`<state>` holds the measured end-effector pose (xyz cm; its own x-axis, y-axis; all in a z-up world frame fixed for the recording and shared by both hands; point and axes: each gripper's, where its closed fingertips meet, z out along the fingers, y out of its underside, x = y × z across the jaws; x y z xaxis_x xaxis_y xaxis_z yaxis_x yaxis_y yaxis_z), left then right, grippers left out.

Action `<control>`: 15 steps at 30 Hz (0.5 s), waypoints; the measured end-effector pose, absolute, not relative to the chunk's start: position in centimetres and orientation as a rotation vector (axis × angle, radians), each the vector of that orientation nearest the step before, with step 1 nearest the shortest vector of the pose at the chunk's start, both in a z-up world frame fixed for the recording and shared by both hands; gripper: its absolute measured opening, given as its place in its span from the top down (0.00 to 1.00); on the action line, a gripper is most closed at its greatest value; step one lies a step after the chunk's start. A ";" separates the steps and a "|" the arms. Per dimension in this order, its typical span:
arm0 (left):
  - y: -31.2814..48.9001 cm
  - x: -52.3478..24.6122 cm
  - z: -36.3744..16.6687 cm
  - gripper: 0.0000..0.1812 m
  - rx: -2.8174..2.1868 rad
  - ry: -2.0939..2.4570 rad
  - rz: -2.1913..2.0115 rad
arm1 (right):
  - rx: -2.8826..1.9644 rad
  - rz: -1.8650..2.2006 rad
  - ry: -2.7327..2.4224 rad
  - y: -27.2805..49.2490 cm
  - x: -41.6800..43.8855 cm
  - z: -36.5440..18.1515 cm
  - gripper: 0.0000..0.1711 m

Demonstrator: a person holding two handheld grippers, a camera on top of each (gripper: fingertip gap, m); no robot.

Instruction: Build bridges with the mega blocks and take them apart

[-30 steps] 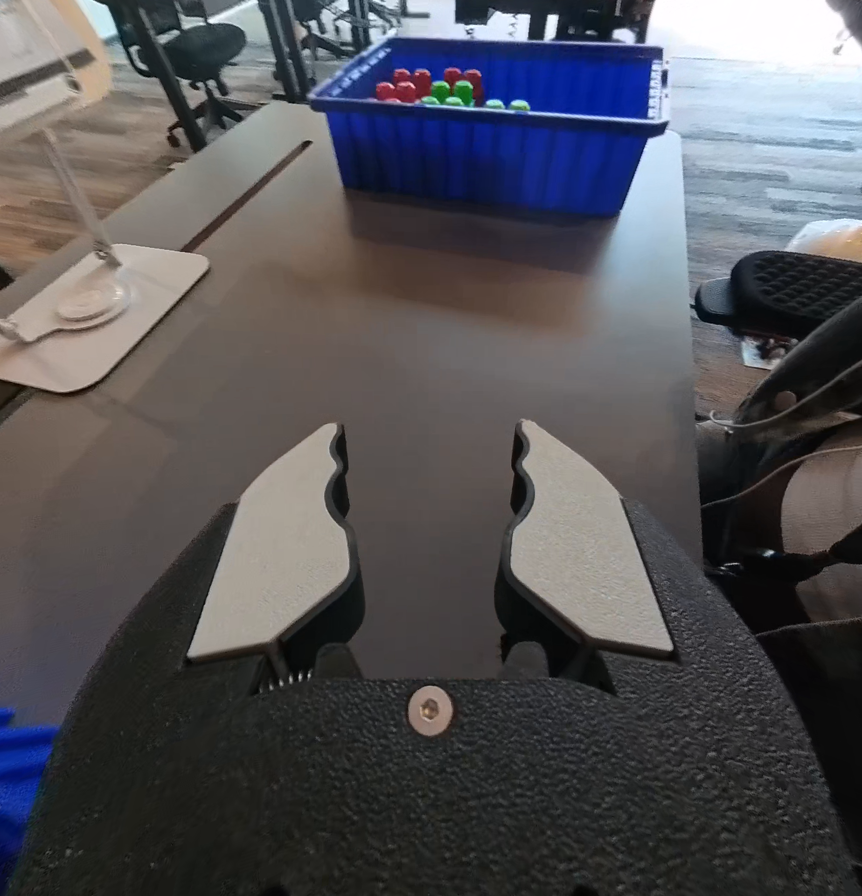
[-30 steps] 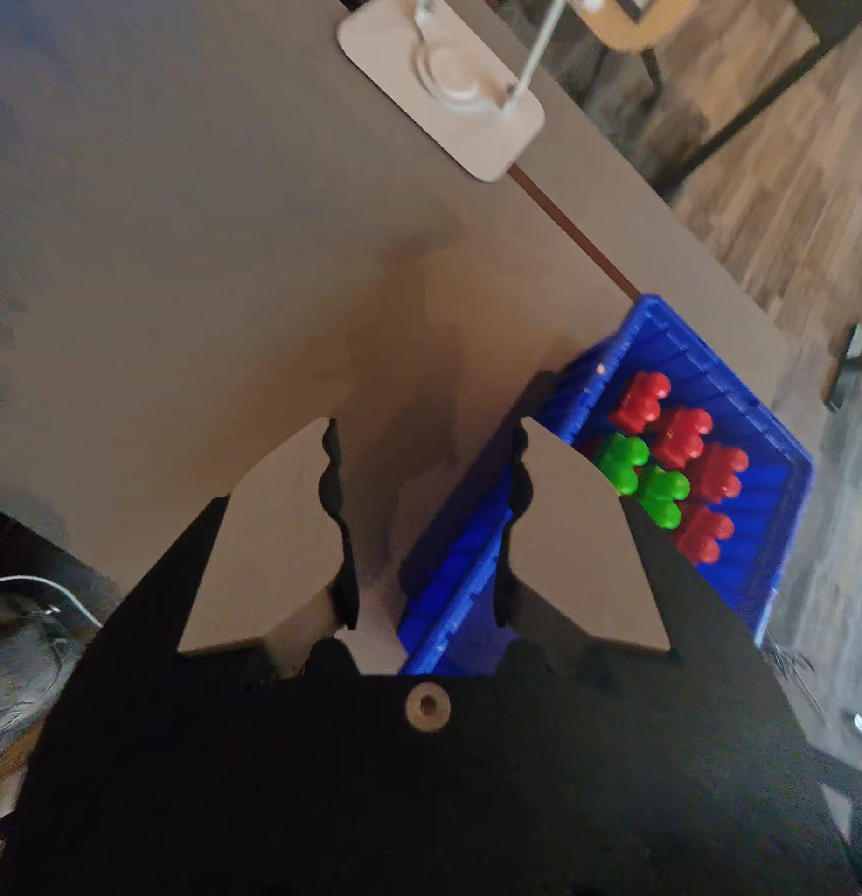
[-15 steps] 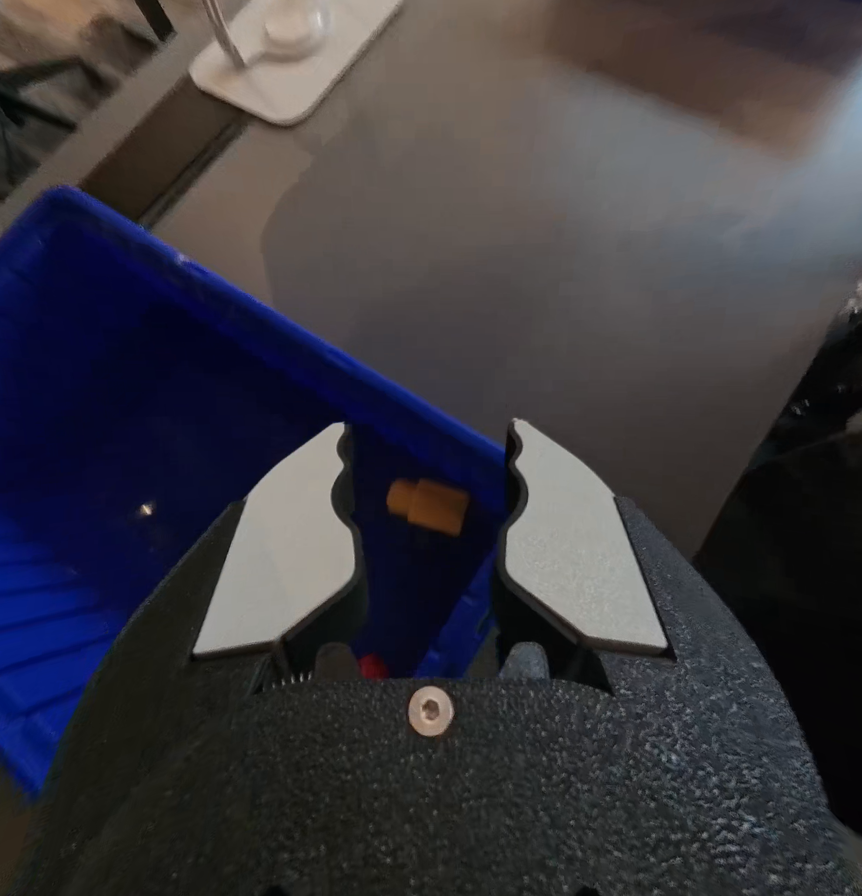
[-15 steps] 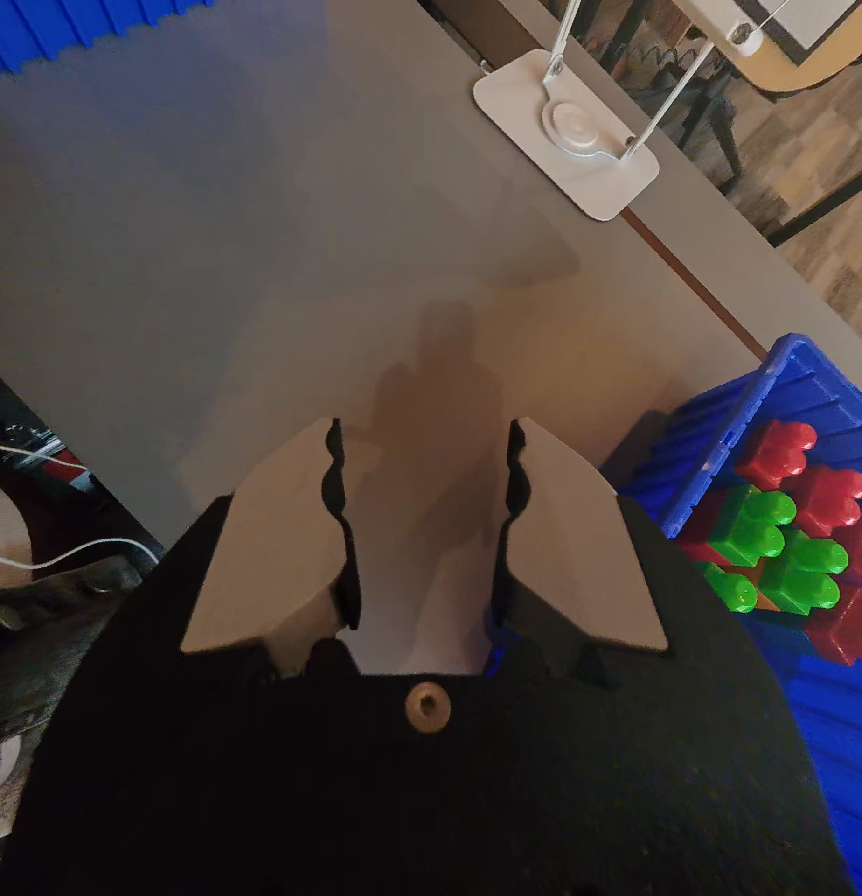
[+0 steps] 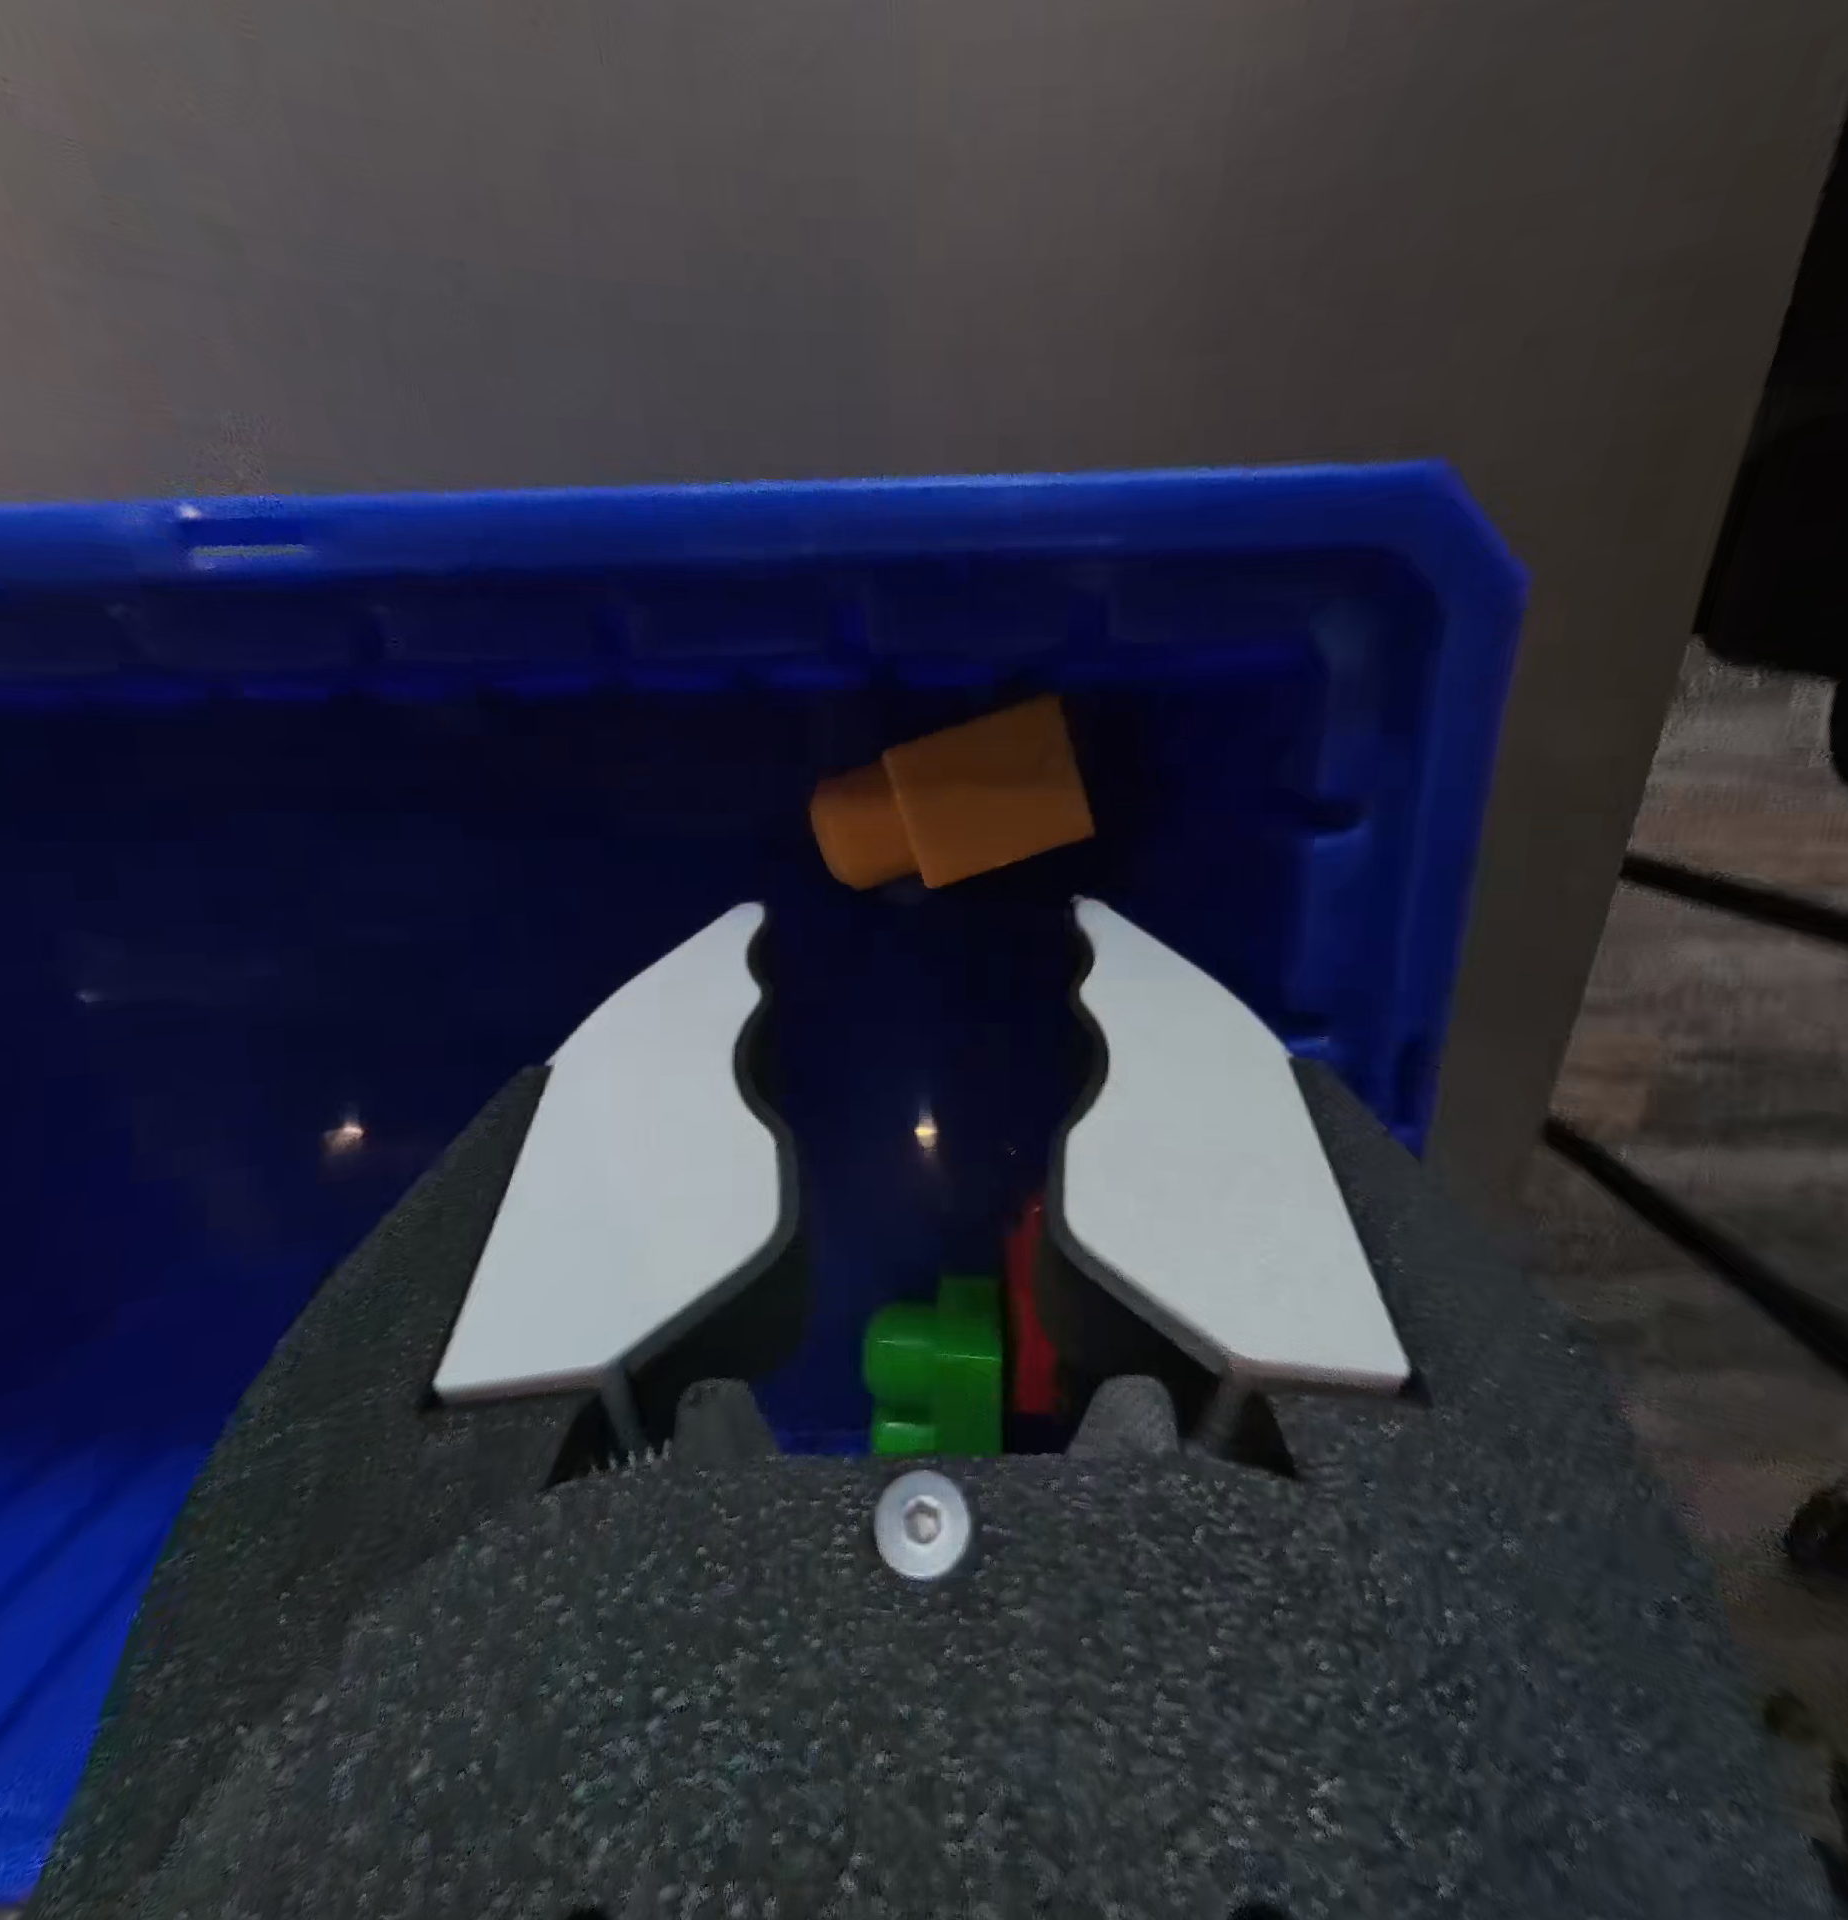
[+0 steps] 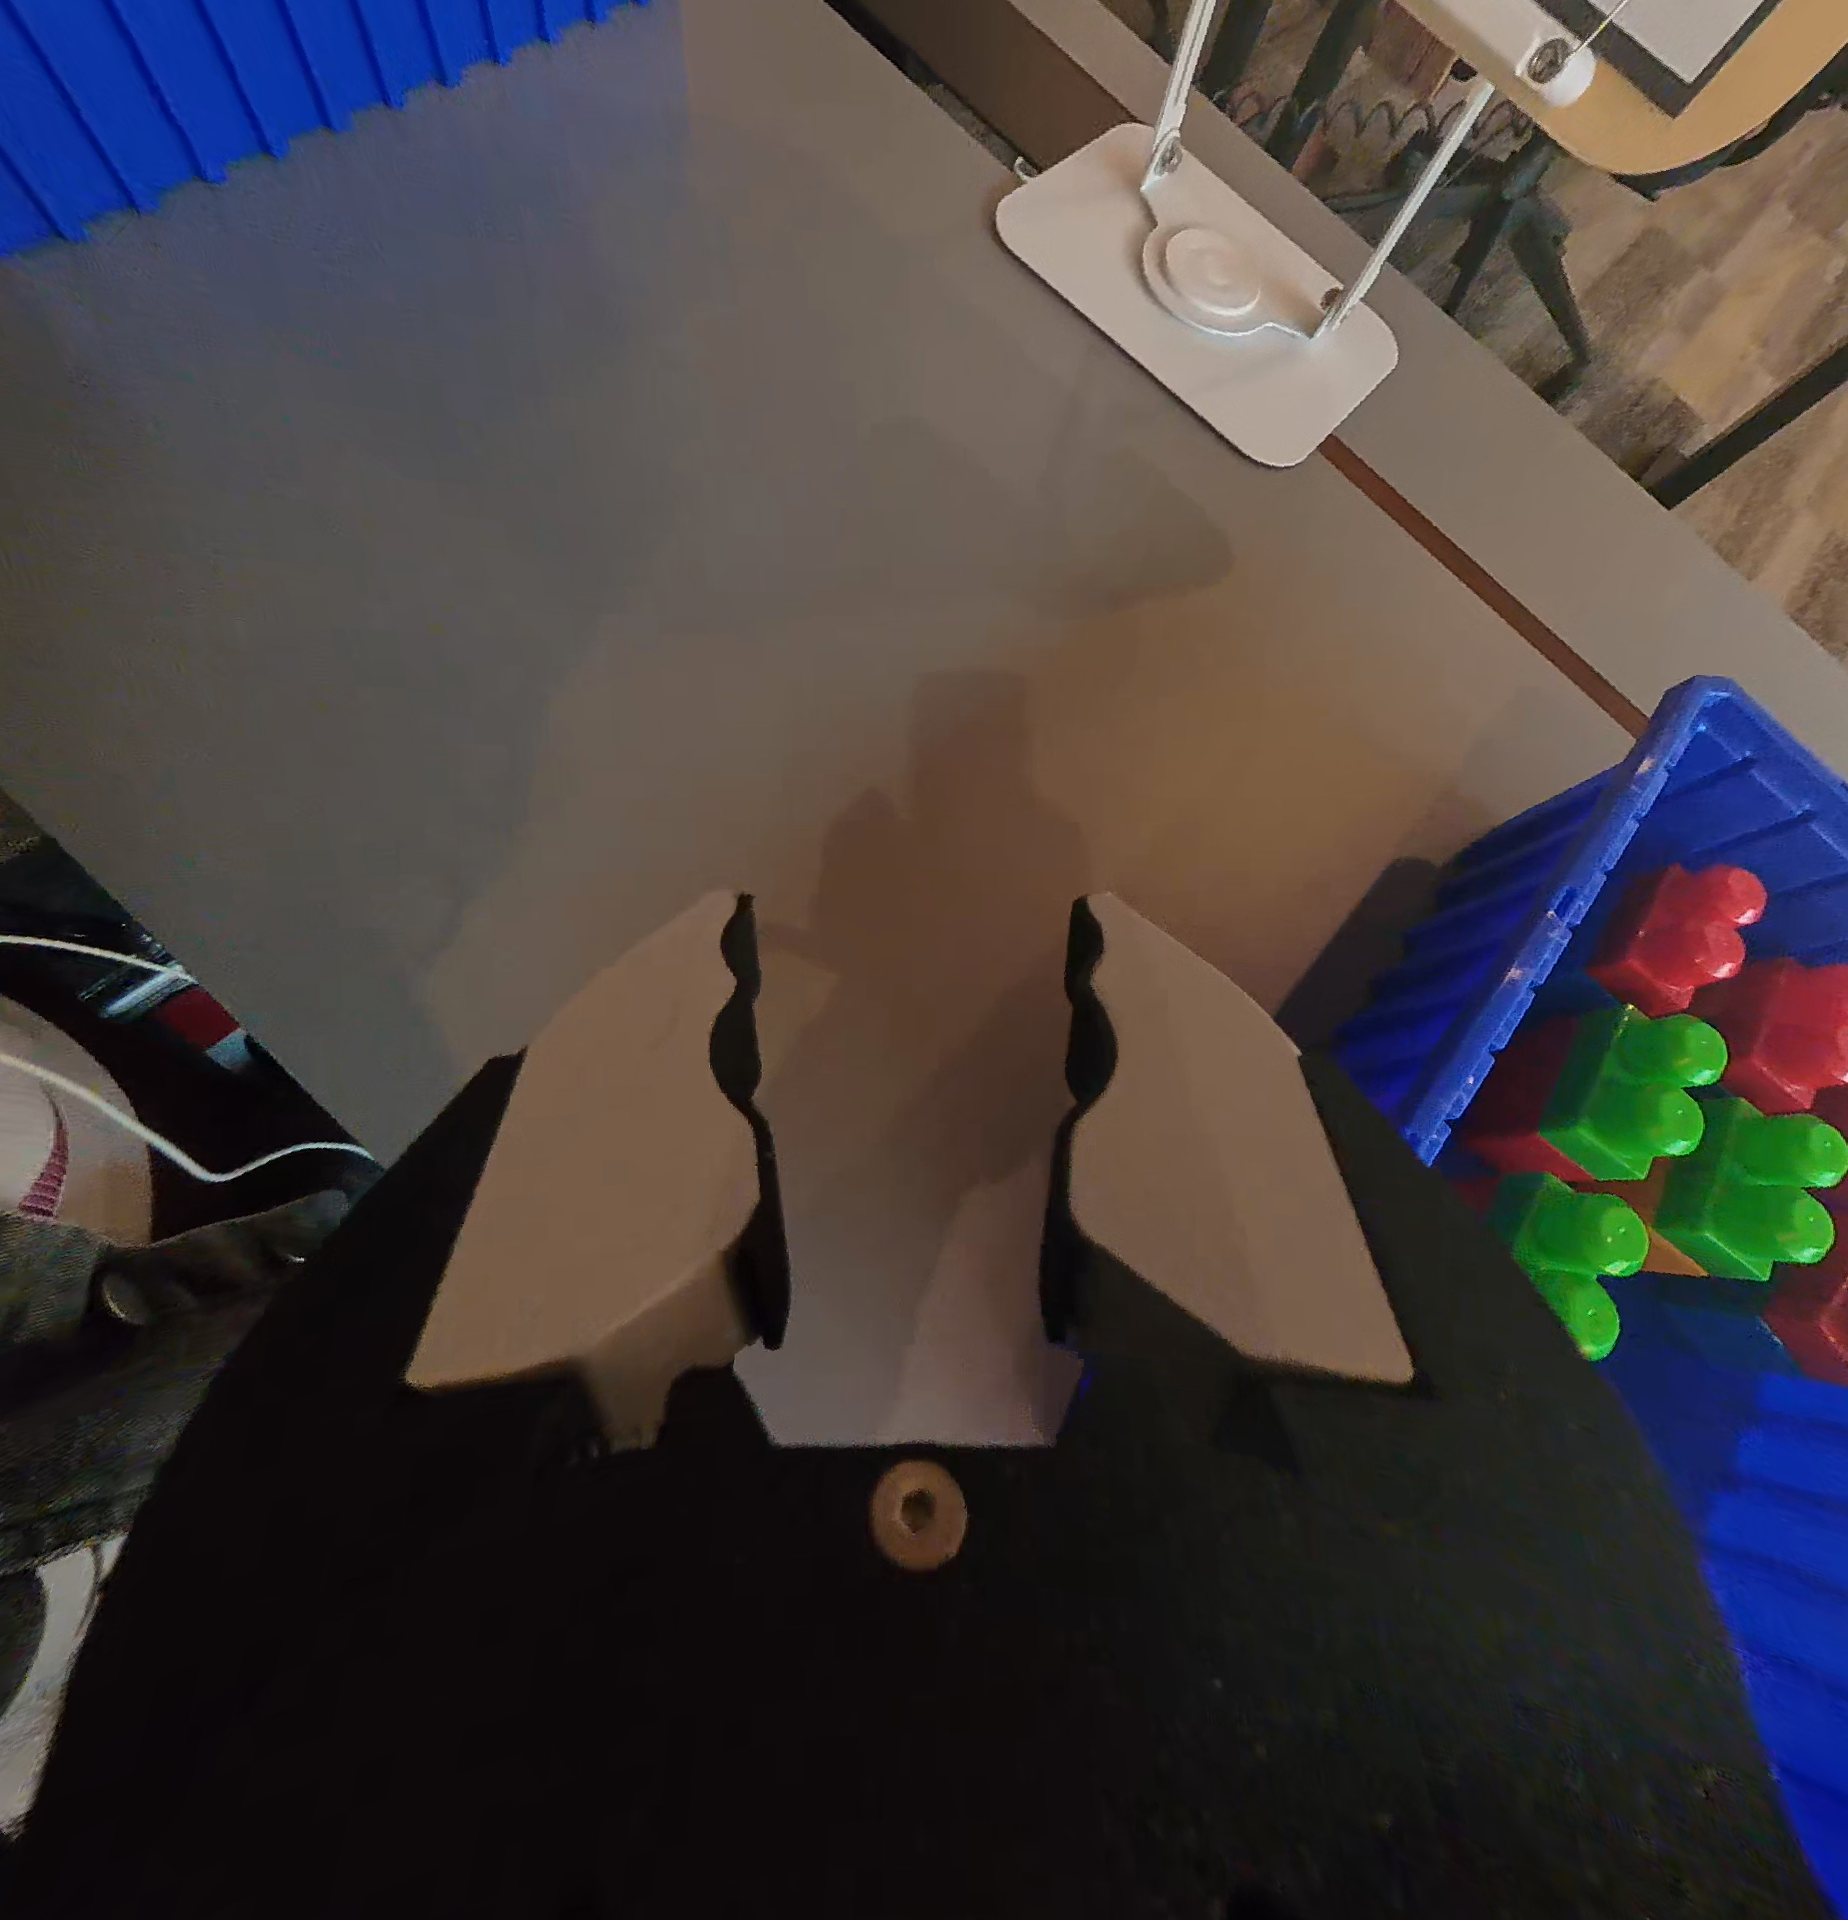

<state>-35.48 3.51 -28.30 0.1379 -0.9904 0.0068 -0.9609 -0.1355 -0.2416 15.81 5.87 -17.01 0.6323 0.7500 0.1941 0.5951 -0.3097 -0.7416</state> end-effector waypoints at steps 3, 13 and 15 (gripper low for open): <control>4.1 -36.2 -29.0 0.77 -2.150 2.065 -0.244 | -2.045 0.225 -1.033 5.4 15.8 -16.9 0.68; 5.9 -36.2 -30.2 0.84 -1.747 2.488 -0.169 | -2.095 0.230 -0.912 4.3 14.1 -16.1 0.70; 5.8 -36.1 -30.8 0.86 -1.666 2.565 -0.158 | -2.099 0.232 -0.906 4.0 13.5 -15.9 0.71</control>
